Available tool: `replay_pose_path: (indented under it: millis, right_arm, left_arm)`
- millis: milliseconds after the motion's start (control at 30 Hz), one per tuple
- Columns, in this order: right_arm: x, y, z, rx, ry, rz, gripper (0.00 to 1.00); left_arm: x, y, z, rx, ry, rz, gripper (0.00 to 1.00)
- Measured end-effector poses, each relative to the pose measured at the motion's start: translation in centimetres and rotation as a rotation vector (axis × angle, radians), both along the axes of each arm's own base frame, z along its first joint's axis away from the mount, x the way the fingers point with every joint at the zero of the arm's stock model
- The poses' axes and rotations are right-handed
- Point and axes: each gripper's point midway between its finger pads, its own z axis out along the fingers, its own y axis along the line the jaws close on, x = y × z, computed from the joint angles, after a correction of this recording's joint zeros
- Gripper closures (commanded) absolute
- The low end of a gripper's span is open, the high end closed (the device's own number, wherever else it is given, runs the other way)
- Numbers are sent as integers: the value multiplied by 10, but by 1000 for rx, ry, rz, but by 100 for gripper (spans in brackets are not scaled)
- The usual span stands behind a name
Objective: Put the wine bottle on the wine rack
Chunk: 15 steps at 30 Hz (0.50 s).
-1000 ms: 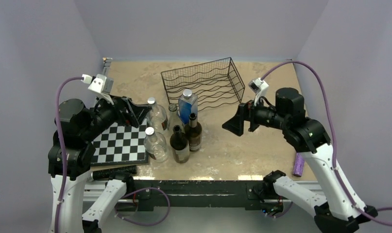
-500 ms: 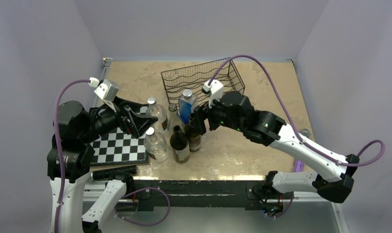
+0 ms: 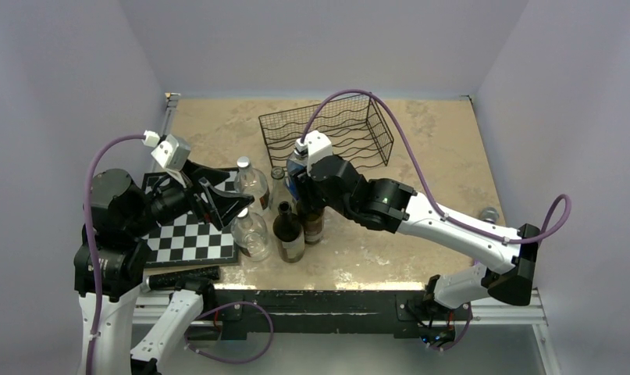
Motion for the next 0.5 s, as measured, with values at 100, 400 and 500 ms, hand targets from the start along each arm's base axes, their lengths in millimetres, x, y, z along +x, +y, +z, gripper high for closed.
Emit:
replay_pose_path:
  millis: [100, 400, 500]
  right_arm:
    - [2, -4, -1, 0, 1, -36, 42]
    - [4, -9, -12, -7, 15, -82, 52]
    - [4, -8, -13, -1, 16, -86, 83]
  left_arm:
    - [-1, -1, 0, 0, 1, -8, 1]
    - [-2, -2, 0, -1, 1, -16, 1]
    - [-3, -3, 0, -1, 1, -22, 1]
